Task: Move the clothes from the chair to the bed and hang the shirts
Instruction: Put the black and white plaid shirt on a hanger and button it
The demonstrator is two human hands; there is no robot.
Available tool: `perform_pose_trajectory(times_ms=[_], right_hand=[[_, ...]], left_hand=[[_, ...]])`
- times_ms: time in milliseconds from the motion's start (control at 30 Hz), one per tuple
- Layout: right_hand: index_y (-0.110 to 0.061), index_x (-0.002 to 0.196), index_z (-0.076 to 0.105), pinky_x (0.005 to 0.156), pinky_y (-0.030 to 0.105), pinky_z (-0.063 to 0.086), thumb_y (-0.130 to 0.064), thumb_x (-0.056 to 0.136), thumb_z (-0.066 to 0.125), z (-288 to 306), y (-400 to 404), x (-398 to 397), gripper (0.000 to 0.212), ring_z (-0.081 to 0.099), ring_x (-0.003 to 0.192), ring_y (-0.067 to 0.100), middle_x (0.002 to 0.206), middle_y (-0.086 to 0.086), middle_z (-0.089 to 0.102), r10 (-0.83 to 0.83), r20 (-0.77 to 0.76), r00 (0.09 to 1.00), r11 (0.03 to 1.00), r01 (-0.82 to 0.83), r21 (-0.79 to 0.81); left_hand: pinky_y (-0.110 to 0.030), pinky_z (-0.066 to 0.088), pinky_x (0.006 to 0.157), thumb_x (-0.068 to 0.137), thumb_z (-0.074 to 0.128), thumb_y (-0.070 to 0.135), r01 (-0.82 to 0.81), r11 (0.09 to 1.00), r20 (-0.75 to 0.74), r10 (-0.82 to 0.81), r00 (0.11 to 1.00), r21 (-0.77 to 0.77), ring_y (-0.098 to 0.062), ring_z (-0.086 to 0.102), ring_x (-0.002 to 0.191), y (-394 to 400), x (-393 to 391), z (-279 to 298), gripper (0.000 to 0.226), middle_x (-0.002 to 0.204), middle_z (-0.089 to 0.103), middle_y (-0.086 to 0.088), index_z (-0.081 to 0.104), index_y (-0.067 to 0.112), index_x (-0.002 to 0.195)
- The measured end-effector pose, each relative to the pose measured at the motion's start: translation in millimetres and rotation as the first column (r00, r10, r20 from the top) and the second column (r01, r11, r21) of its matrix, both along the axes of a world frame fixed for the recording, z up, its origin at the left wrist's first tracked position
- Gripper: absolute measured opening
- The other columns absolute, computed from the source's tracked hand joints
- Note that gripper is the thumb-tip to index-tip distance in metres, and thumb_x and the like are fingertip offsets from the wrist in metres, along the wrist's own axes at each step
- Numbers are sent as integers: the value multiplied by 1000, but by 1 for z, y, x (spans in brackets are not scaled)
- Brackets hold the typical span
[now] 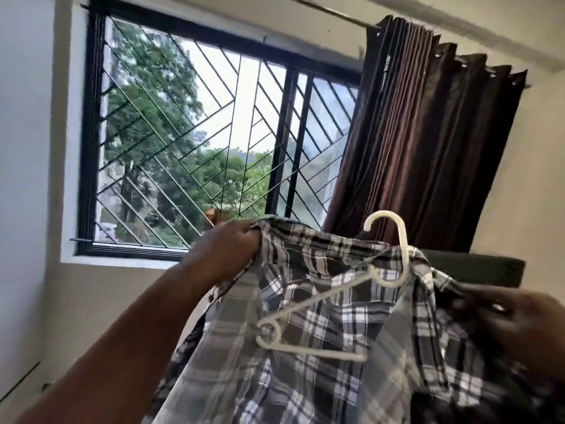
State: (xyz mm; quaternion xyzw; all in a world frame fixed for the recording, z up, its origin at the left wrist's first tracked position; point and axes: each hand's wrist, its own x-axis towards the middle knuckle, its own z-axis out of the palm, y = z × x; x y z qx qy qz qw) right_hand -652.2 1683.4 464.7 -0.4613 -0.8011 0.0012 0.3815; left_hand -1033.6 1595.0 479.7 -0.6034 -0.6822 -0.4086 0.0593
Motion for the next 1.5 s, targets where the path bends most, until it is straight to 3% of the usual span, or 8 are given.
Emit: perform_pose_trajectory(times_ms=[100, 200, 533, 800, 967, 1067, 1233, 1500], right_hand=[[-82, 75, 51, 59, 19, 50, -79, 68, 59, -14, 5, 11, 11, 62, 69, -9, 79, -27, 71, 38, -79, 996, 998, -42, -51], [-85, 64, 41, 68, 31, 50, -42, 81, 72, -34, 12, 23, 56, 69, 85, 12, 94, -12, 75, 47, -69, 997, 999, -48, -25], [-69, 104, 59, 75, 20, 57, -92, 67, 46, -85, 71, 117, 45, 69, 92, 2, 91, -30, 70, -22, -203, 979, 997, 6, -76], [-71, 105, 56, 85, 12, 44, -76, 79, 41, -82, 48, 103, 30, 62, 100, 0, 92, -27, 68, 78, -170, 982, 994, -89, -62], [-52, 93, 73, 82, -8, 32, -72, 87, 46, -69, 10, 98, 35, 54, 95, -20, 89, -38, 65, 158, -233, 960, 987, -163, -5], [-61, 90, 69, 79, -2, 40, -93, 62, 46, -72, 18, 113, 48, 59, 94, -17, 88, -34, 68, 136, -353, 926, 965, -205, -166], [-75, 83, 59, 70, 8, 45, -68, 71, 66, -64, 26, 119, 15, 62, 88, -8, 87, -43, 63, 57, -235, 970, 991, -84, -104], [-50, 83, 65, 69, 35, 47, -85, 79, 34, -64, 11, 78, 47, 66, 79, 17, 72, -14, 68, 47, -309, 950, 980, -104, -168]], left_hand=[[-29, 36, 69, 102, 35, 24, -72, 997, -12, 72, 997, -26, -20, 47, 82, 14, 52, 29, 28, 80, 48, -1, 55, 9, 88], [-28, 35, 66, 96, 38, 35, 102, 993, 140, -94, 986, -56, -17, 50, 76, 26, 103, 34, 26, 84, 53, -2, 52, 14, 88], [-37, 49, 69, 76, 65, 24, -167, 975, -399, 212, 892, 144, -30, 66, 89, 29, 112, -11, 34, 102, 69, -3, 63, 24, 109], [-32, 44, 56, 60, 58, 56, 256, 962, 226, -231, 946, -90, -5, 48, 53, 31, 197, -38, 44, 60, 59, 6, 67, 15, 73], [-29, 53, 83, 86, 9, 80, -90, 987, -246, 54, 968, -136, -22, 67, 96, 17, 228, -77, 102, 114, 66, -23, 59, -5, 114], [-20, 48, 70, 87, 47, 66, 10, 914, -168, -85, 982, -406, -5, 60, 80, 12, 201, -72, 55, 106, 68, 3, 63, 22, 116], [-29, 40, 86, 73, 38, 83, 30, 1000, -360, -29, 933, -1, 1, 44, 105, 19, 163, -69, 64, 112, 49, 27, 56, 38, 115], [-34, 43, 53, 89, 34, 49, 46, 972, -90, -26, 996, 231, -21, 59, 59, 20, 144, -119, 30, 62, 60, 11, 51, 25, 80]])
